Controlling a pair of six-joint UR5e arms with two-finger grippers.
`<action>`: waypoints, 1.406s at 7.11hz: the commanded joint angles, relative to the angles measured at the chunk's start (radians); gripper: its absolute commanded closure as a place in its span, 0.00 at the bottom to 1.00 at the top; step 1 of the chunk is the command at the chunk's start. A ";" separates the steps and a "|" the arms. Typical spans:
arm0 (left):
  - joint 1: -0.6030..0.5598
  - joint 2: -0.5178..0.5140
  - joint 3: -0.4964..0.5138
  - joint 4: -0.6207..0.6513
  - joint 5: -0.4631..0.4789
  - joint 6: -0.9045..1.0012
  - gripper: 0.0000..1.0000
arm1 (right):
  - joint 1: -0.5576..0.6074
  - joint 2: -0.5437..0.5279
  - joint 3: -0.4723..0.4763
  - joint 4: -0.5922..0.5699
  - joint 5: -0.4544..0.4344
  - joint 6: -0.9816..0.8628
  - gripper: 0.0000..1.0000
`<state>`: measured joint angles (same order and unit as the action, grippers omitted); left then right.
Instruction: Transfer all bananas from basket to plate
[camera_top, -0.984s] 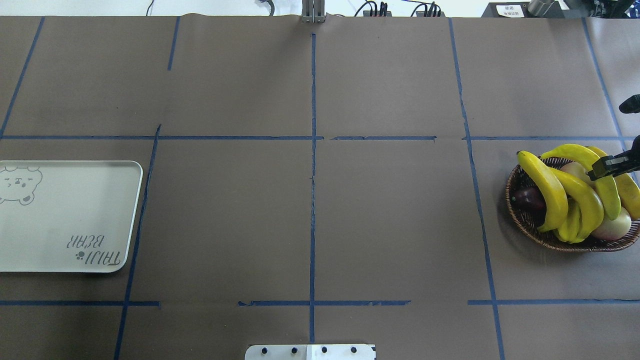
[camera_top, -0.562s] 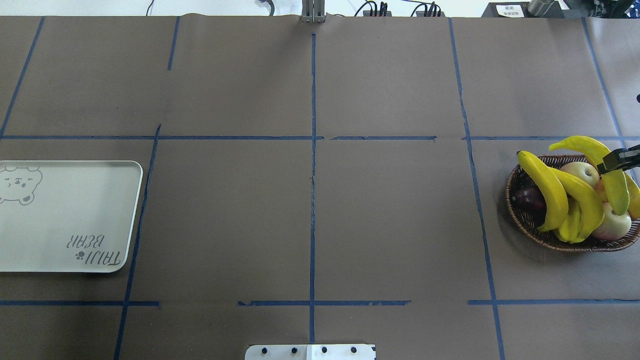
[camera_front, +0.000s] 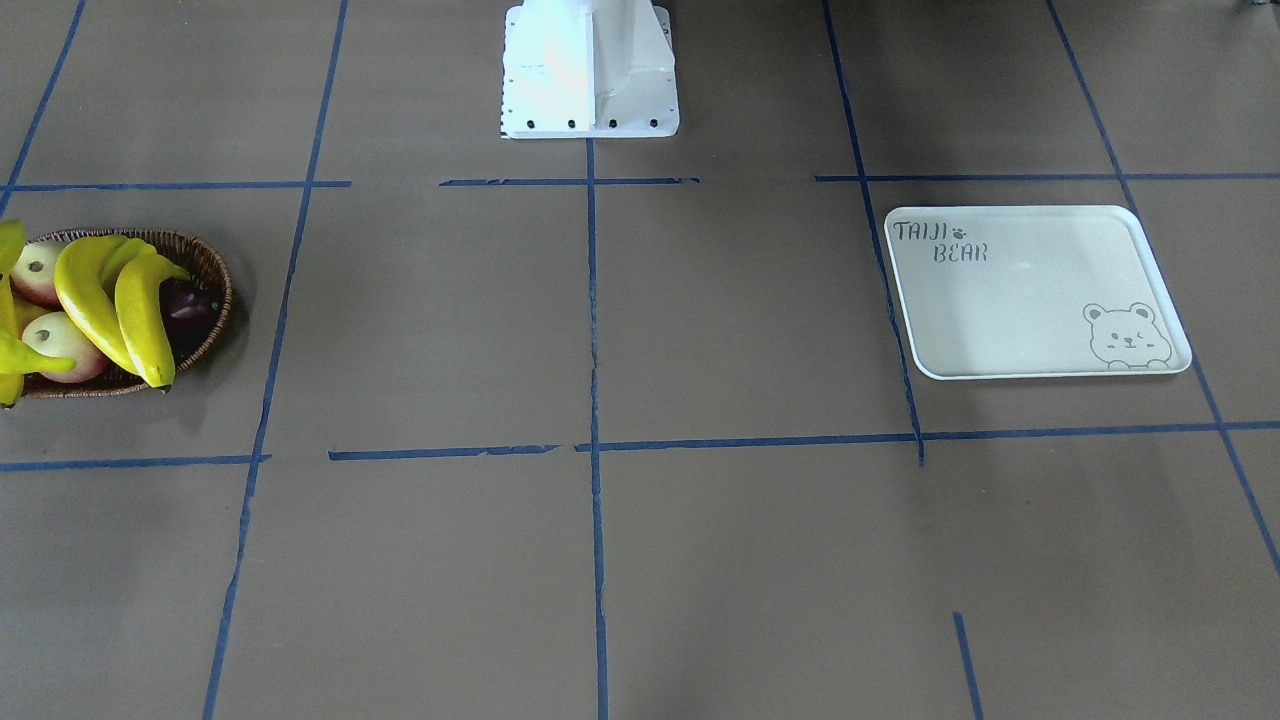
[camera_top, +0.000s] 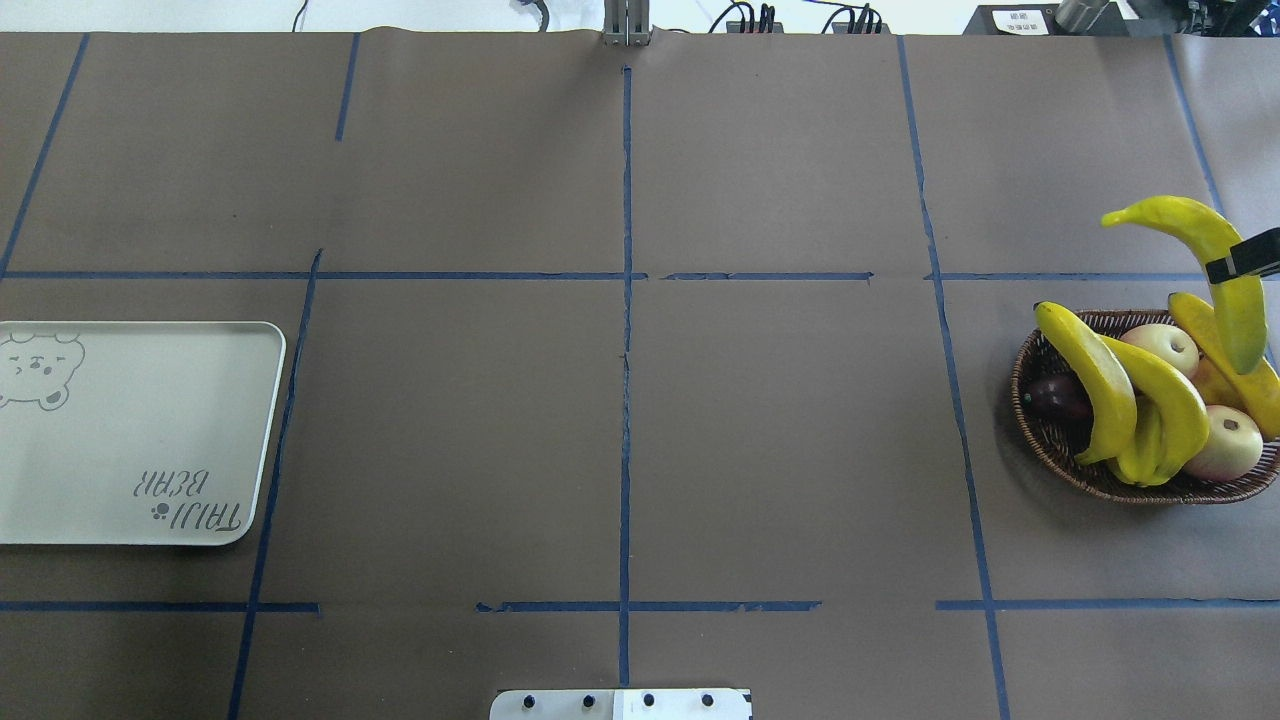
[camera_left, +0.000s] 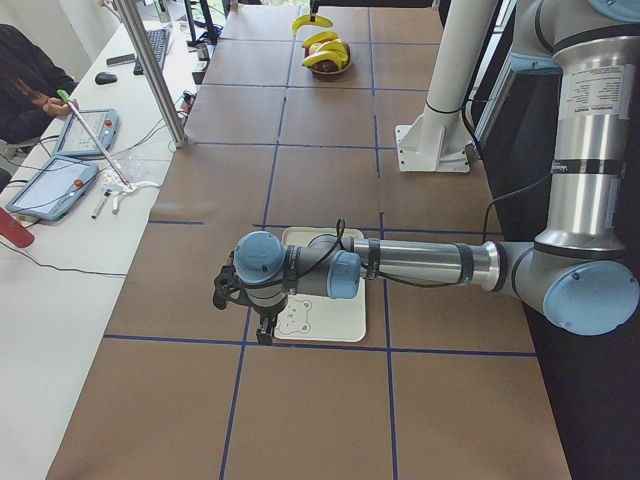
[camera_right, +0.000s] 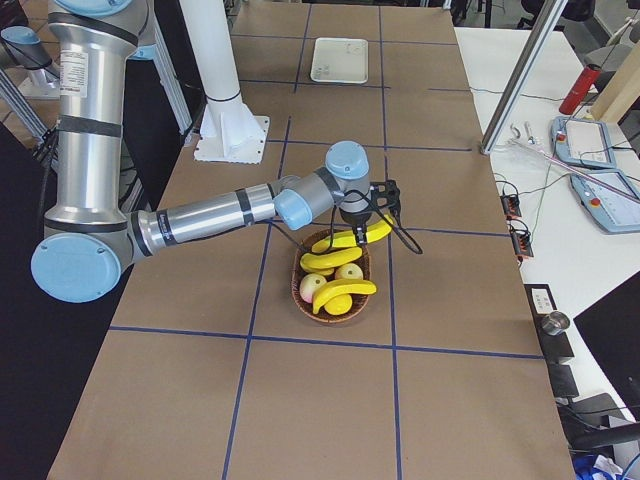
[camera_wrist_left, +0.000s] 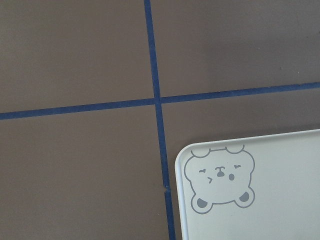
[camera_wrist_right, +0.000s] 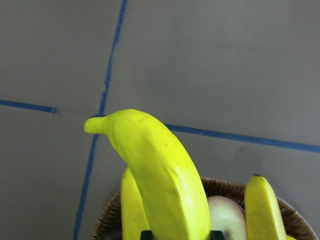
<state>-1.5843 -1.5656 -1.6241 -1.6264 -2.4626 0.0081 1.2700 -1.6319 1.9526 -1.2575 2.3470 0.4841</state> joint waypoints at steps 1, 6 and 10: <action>0.012 -0.037 0.001 -0.083 -0.097 -0.180 0.00 | -0.035 0.174 0.014 -0.104 0.021 0.023 1.00; 0.188 -0.137 -0.007 -0.562 -0.156 -0.984 0.00 | -0.378 0.513 0.058 -0.220 -0.220 0.567 1.00; 0.407 -0.289 -0.035 -0.728 0.053 -1.266 0.00 | -0.576 0.688 0.123 -0.487 -0.468 0.631 1.00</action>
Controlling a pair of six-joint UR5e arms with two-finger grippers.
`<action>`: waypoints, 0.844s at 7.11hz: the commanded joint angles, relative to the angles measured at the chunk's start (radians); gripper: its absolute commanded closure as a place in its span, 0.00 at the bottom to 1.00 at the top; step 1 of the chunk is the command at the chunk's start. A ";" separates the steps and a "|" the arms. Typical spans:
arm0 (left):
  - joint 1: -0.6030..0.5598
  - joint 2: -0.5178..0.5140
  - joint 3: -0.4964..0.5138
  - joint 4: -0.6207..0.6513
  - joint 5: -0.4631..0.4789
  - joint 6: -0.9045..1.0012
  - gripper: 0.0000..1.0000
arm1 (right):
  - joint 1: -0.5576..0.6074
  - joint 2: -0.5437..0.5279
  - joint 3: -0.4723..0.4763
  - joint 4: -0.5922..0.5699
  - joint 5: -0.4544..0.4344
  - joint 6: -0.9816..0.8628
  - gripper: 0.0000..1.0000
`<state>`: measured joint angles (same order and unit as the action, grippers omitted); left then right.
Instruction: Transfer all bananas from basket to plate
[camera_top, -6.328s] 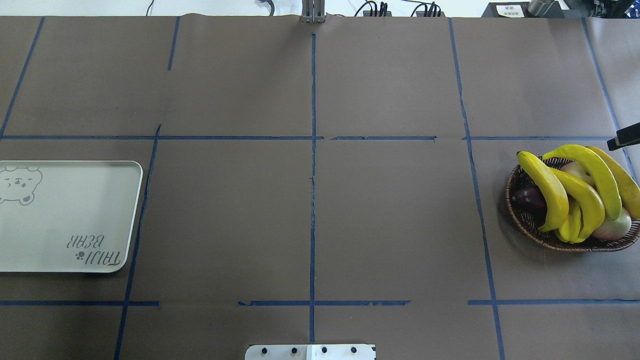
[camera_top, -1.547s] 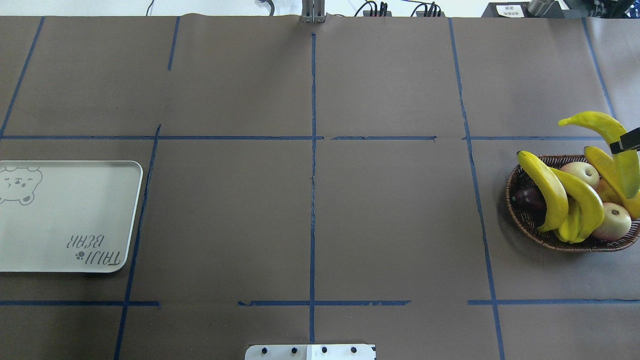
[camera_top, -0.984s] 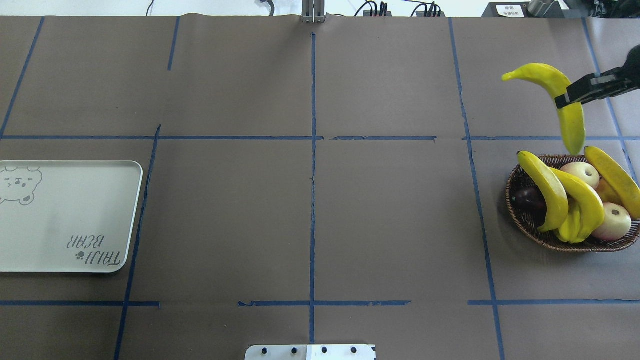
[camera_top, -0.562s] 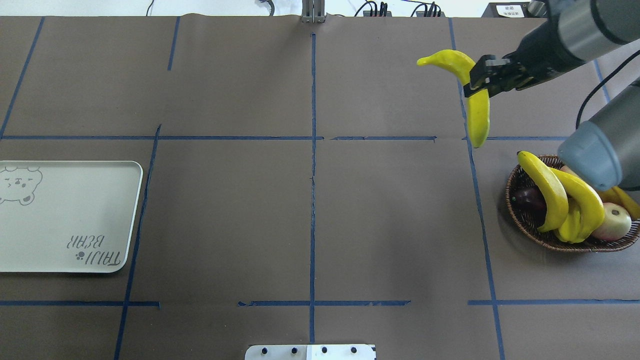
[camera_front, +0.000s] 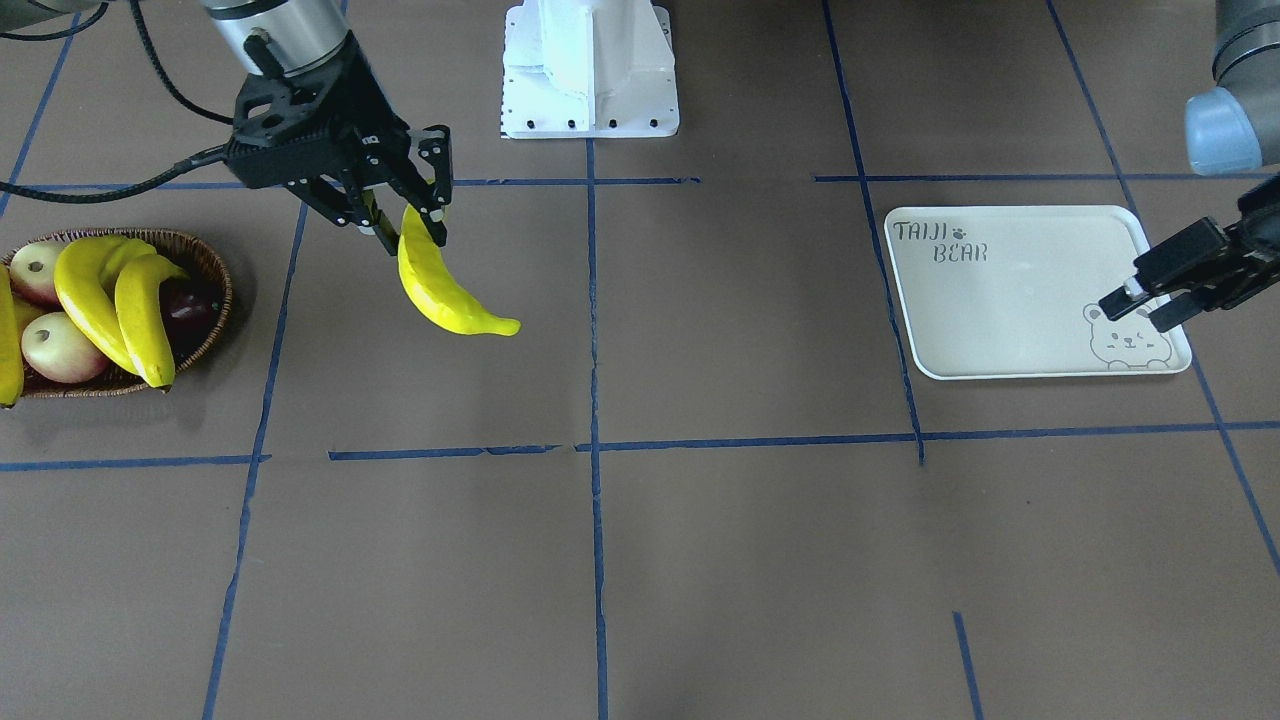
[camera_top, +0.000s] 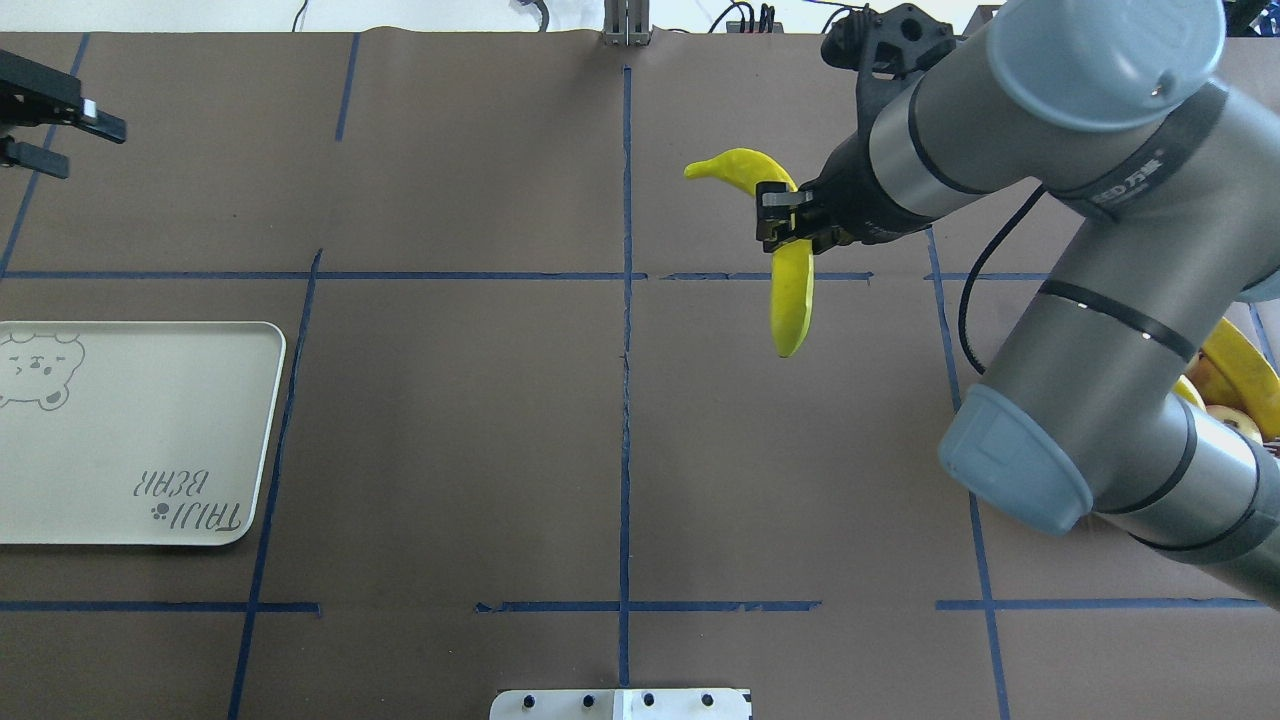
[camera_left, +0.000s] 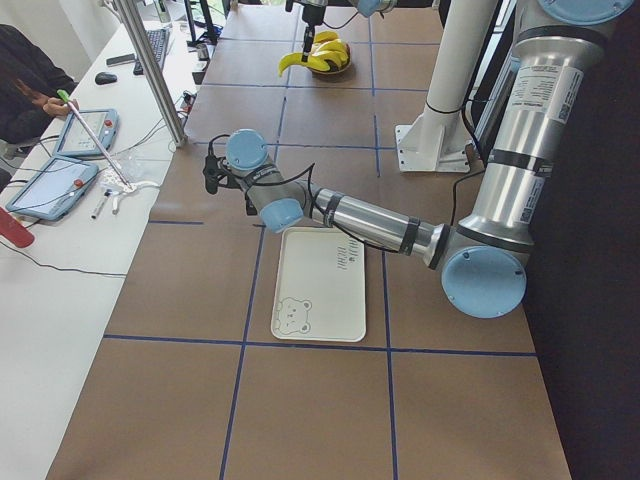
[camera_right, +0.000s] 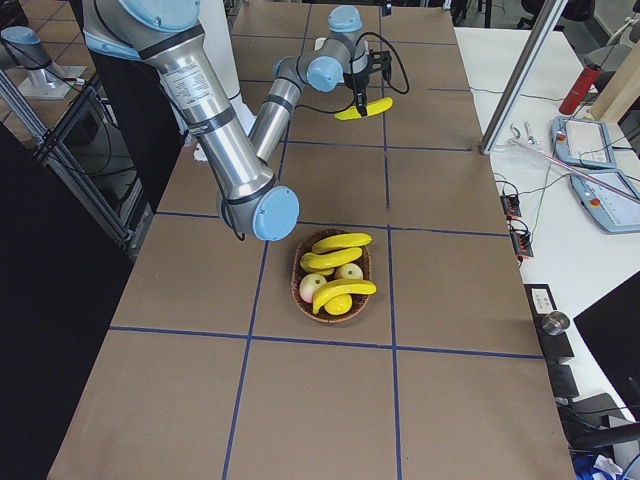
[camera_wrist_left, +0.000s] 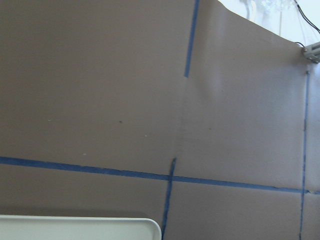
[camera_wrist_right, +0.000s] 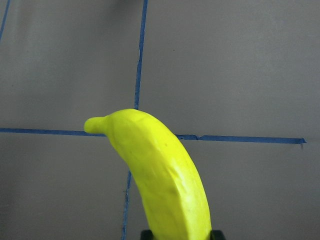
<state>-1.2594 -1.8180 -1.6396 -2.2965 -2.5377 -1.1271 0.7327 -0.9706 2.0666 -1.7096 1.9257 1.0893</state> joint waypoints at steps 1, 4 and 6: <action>0.180 -0.046 -0.034 -0.137 0.231 -0.321 0.00 | -0.056 0.033 0.009 -0.033 -0.066 0.047 1.00; 0.281 -0.151 -0.095 -0.189 0.290 -0.728 0.00 | -0.134 0.058 0.007 -0.036 -0.151 0.086 1.00; 0.353 -0.223 -0.137 -0.182 0.301 -0.955 0.00 | -0.165 0.081 0.000 -0.035 -0.189 0.104 1.00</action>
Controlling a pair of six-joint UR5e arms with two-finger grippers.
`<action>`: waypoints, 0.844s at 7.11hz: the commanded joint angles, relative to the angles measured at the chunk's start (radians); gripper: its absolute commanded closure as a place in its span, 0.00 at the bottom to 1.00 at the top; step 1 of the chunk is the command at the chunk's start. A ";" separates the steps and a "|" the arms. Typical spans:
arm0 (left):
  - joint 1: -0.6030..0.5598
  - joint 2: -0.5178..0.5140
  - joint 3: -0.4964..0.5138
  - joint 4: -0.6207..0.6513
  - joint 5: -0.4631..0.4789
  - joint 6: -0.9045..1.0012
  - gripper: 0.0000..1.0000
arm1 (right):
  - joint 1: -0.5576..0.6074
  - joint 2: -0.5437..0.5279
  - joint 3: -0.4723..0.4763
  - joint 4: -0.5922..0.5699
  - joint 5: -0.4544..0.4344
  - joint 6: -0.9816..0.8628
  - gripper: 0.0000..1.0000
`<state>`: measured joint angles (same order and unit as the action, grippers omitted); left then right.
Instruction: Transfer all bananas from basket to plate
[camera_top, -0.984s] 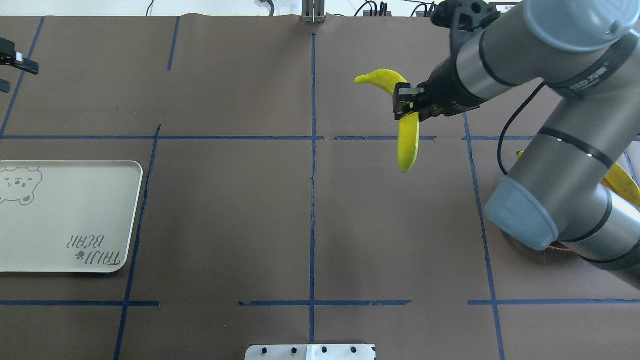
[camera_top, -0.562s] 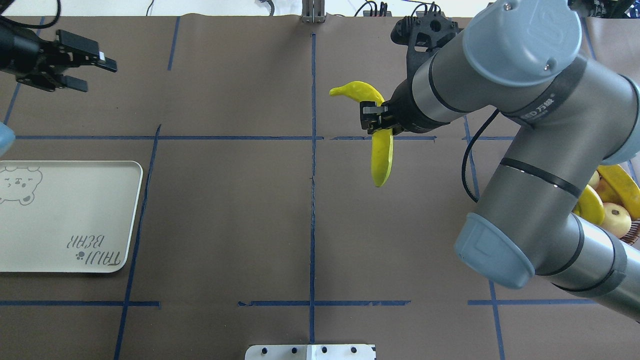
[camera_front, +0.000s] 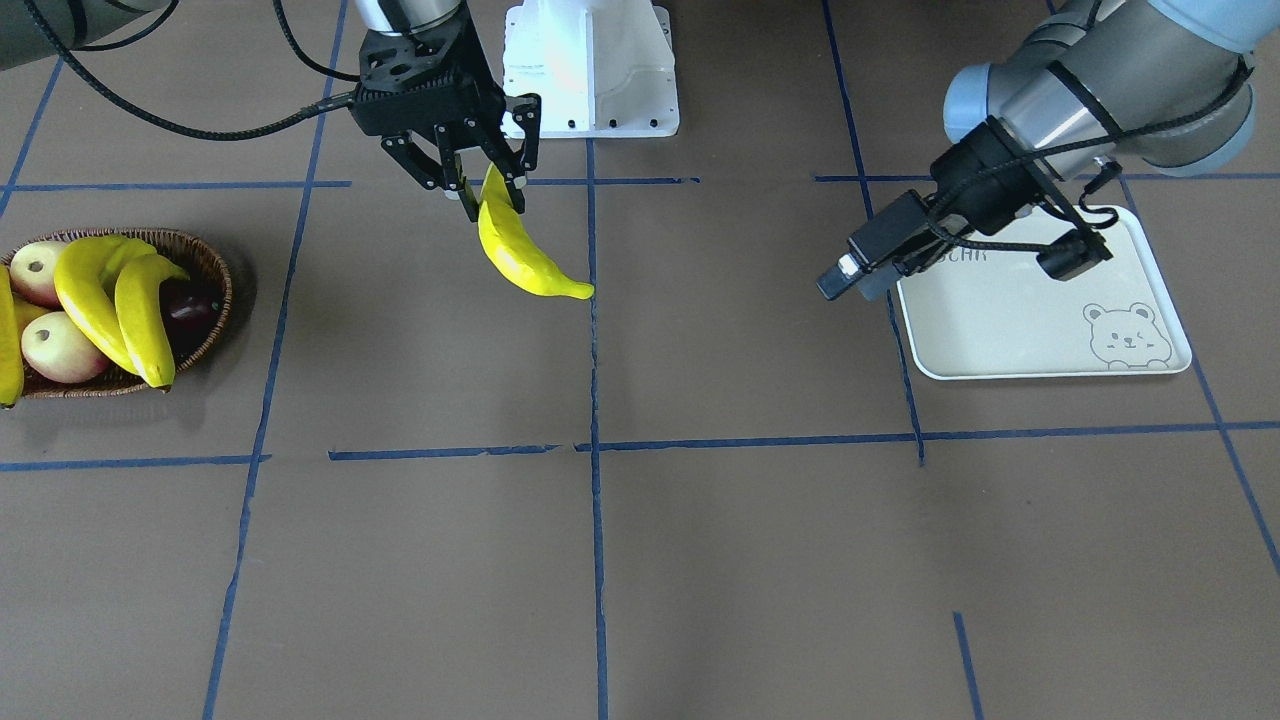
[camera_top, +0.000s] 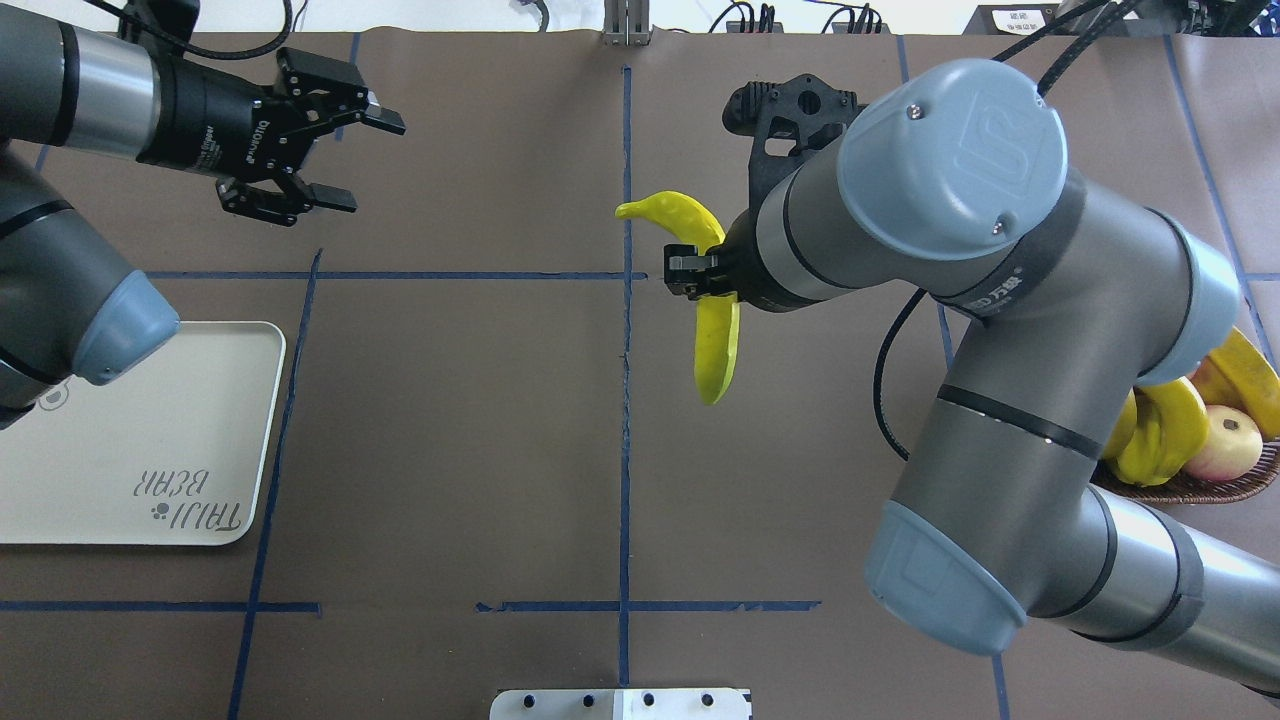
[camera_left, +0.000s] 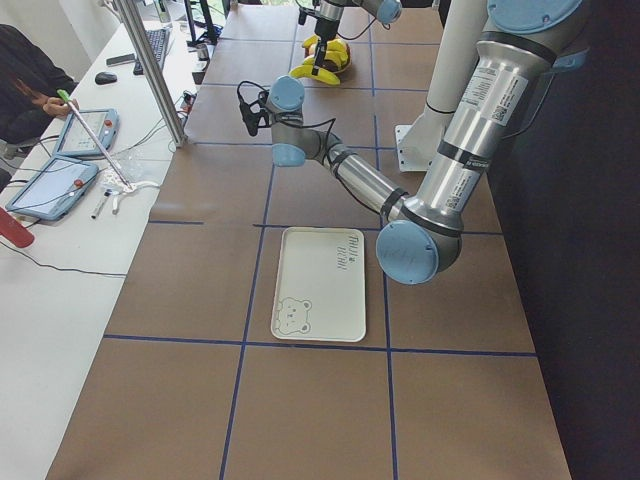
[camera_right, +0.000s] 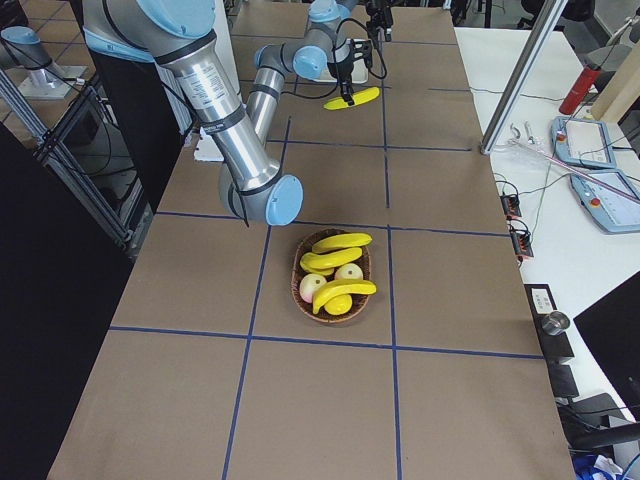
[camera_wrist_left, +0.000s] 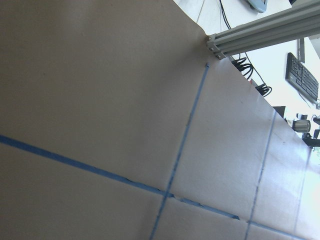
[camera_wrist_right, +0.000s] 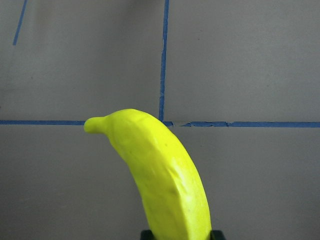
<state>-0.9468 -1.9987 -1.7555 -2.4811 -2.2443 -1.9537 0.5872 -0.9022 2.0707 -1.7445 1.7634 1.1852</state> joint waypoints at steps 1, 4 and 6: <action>0.096 -0.052 -0.051 0.008 0.050 -0.155 0.00 | -0.020 0.017 -0.014 -0.001 -0.030 0.008 1.00; 0.250 -0.121 -0.073 0.081 0.210 -0.192 0.00 | -0.023 0.040 -0.024 -0.001 -0.033 0.008 1.00; 0.289 -0.152 -0.058 0.102 0.261 -0.189 0.00 | -0.033 0.043 -0.021 -0.001 -0.038 0.008 1.00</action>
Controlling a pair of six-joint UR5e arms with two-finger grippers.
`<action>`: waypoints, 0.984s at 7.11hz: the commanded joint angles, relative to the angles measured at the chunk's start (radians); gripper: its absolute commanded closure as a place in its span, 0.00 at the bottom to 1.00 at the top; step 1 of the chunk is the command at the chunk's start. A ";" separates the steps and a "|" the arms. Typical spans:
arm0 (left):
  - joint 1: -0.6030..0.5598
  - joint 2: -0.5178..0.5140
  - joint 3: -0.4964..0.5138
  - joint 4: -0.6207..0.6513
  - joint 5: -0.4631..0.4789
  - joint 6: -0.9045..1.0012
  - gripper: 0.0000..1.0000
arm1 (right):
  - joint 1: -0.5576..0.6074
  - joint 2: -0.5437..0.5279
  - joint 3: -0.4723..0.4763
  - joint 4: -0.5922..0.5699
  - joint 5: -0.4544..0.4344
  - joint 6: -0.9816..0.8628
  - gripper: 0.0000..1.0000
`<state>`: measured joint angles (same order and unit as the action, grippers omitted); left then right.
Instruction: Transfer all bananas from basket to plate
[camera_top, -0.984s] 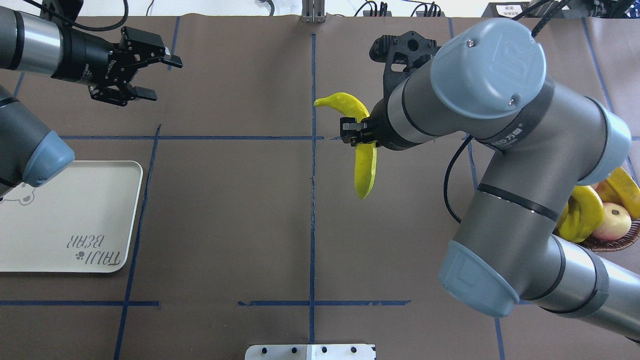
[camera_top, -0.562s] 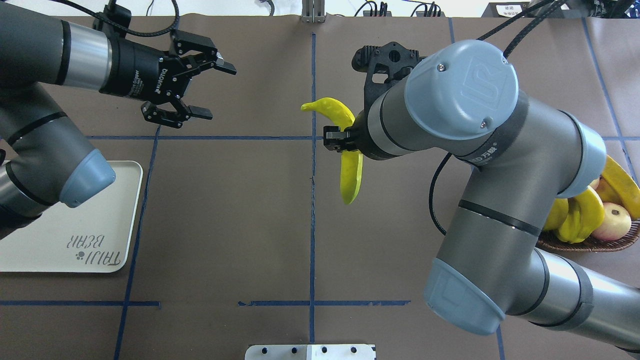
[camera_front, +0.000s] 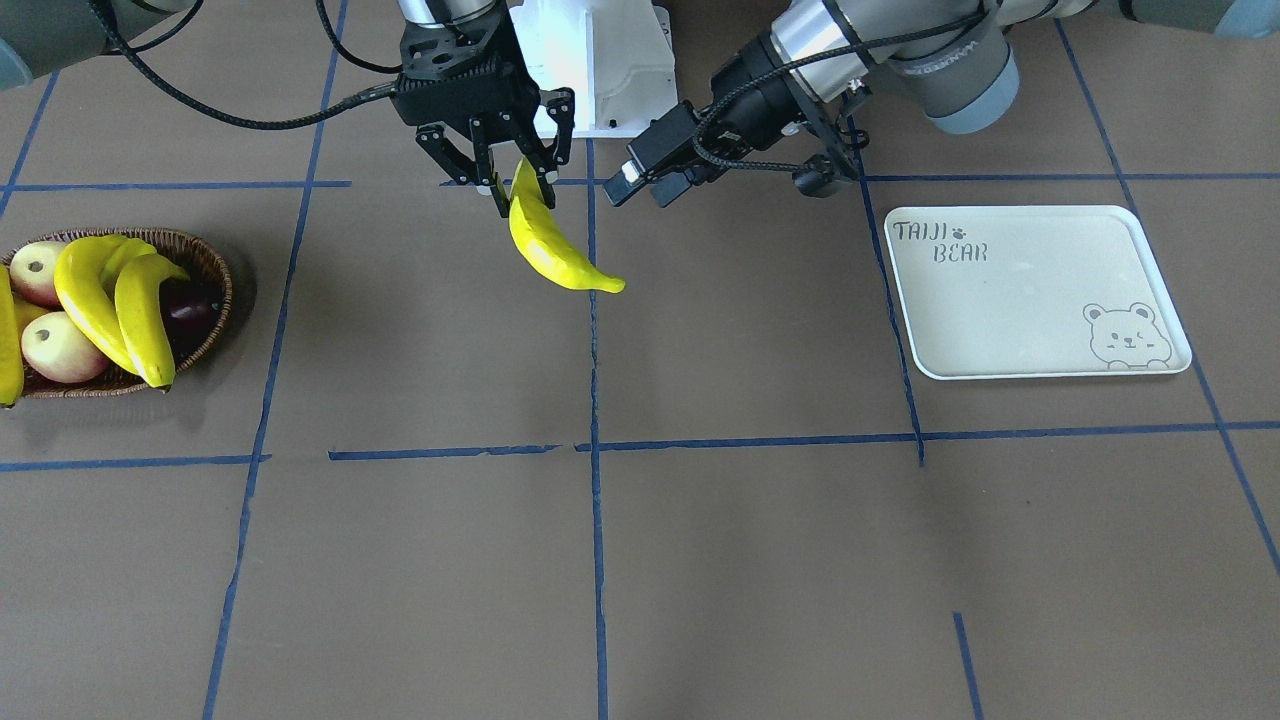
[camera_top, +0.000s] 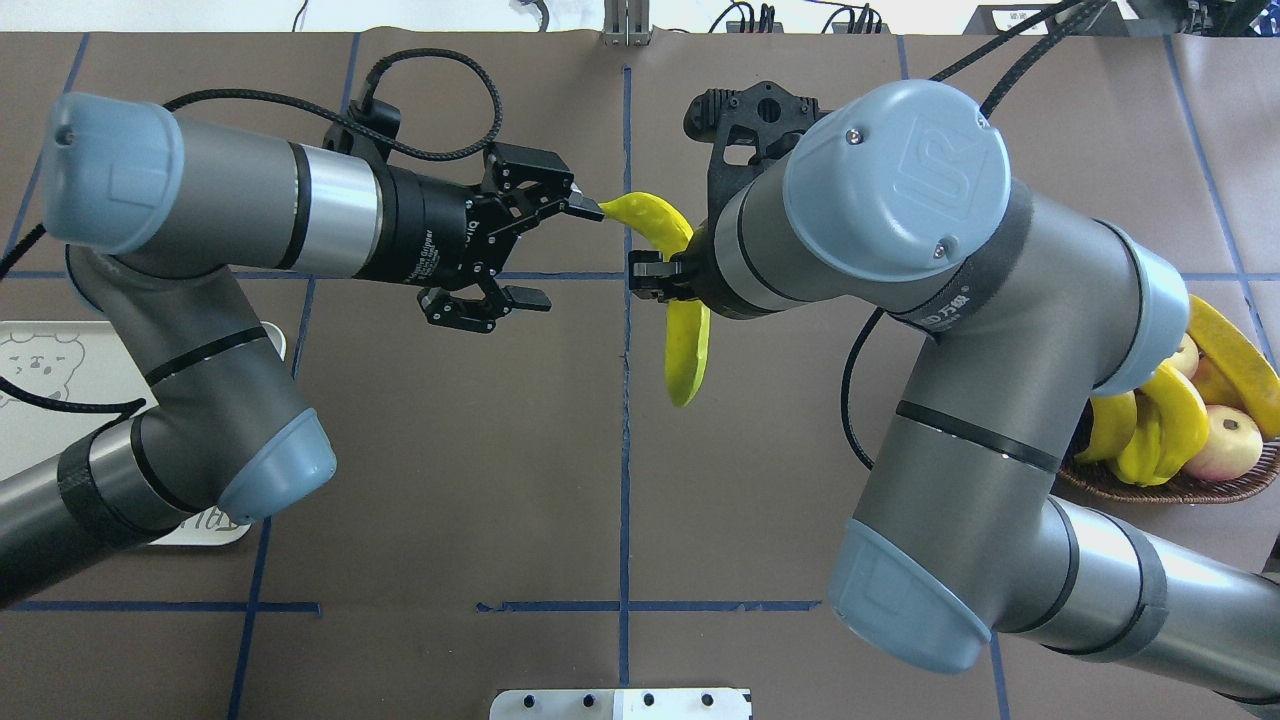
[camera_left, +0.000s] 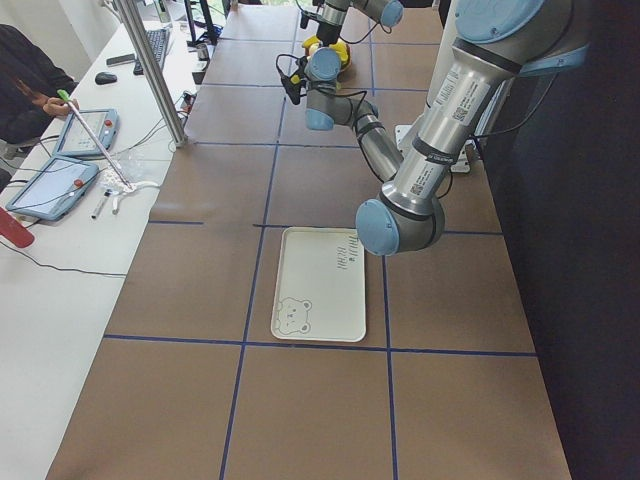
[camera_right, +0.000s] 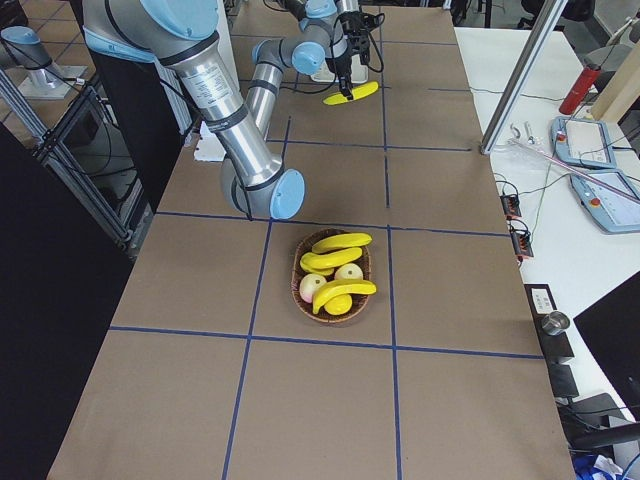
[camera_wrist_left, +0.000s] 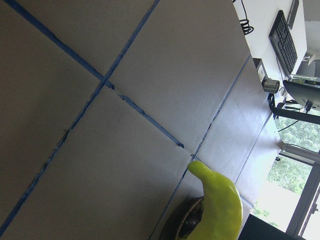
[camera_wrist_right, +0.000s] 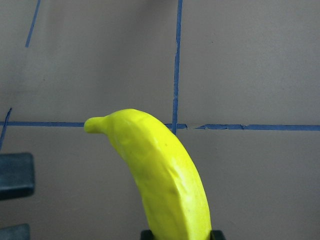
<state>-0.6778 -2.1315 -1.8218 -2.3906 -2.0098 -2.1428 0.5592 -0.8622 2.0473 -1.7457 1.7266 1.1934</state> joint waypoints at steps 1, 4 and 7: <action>0.020 -0.019 0.009 0.011 0.026 0.004 0.00 | -0.013 0.005 0.007 0.000 -0.001 0.000 1.00; 0.020 -0.019 0.012 0.013 0.028 0.007 0.00 | -0.027 0.003 0.022 0.000 0.001 -0.002 1.00; 0.023 -0.076 0.070 0.013 0.040 0.004 0.00 | -0.047 0.015 0.020 0.000 -0.010 0.000 1.00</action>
<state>-0.6562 -2.1796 -1.7811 -2.3777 -1.9787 -2.1368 0.5230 -0.8524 2.0688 -1.7457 1.7239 1.1932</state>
